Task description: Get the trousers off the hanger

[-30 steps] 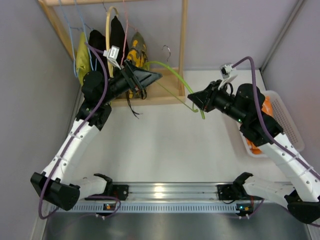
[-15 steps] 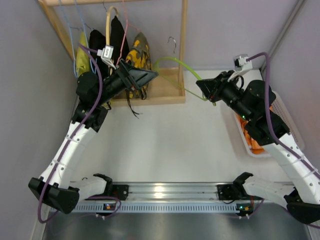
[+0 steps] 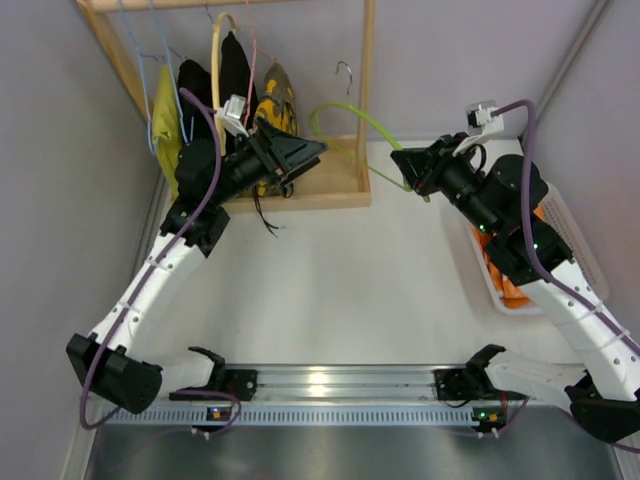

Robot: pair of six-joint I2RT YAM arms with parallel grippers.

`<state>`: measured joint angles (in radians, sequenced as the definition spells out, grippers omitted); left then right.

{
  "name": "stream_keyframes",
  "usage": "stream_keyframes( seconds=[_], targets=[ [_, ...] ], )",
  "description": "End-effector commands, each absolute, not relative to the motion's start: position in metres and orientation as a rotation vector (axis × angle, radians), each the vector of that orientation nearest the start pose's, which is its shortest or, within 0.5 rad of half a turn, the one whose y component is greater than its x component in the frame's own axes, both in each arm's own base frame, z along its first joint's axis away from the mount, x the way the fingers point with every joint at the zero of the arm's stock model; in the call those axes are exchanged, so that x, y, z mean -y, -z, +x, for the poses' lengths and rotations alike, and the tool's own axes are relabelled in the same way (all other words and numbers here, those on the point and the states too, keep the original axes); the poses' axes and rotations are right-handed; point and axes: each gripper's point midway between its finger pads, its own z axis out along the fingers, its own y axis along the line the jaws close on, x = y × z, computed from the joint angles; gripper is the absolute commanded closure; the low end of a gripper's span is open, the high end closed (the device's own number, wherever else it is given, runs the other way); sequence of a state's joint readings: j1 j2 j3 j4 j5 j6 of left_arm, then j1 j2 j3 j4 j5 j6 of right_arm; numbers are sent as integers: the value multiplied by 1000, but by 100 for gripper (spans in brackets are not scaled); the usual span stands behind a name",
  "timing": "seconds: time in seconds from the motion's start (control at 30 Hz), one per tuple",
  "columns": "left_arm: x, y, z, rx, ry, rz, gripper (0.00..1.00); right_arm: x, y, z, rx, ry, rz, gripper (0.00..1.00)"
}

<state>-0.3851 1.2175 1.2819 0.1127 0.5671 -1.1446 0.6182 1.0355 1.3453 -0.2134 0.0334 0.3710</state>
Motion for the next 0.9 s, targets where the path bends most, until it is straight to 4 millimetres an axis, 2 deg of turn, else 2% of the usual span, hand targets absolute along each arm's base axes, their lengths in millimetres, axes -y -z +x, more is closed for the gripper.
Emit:
stream_keyframes(
  seconds=[0.0, 0.17, 0.27, 0.47, 0.5, 0.7, 0.8, 0.83, 0.87],
  targets=[
    [273, -481, 300, -1592, 1702, -88, 13, -207, -515, 273, -1336, -846, -138, 100],
    [305, -496, 308, -1584, 1752, -59, 9, -209, -518, 272, -1324, -868, -132, 100],
    [321, -496, 315, -1591, 1767, -68, 9, -217, -520, 267, -1321, -919, -166, 100],
    [337, -506, 326, -1568, 1770, -62, 12, -228, -502, 260, -1373, -968, -202, 100],
    [341, -504, 329, -1572, 1768, -56, 19, -232, -495, 258, -1390, -985, -216, 100],
    [351, -487, 334, -1615, 1764, -66, 39, -251, -476, 241, -1433, -1104, -299, 100],
    [352, -484, 335, -1625, 1768, -68, 66, -259, -470, 234, -1456, -1164, -333, 100],
    [353, -483, 335, -1628, 1772, -68, 75, -260, -467, 233, -1466, -1173, -333, 97],
    [353, -483, 334, -1629, 1773, -67, 88, -261, -464, 233, -1480, -1178, -331, 88]
  ],
)
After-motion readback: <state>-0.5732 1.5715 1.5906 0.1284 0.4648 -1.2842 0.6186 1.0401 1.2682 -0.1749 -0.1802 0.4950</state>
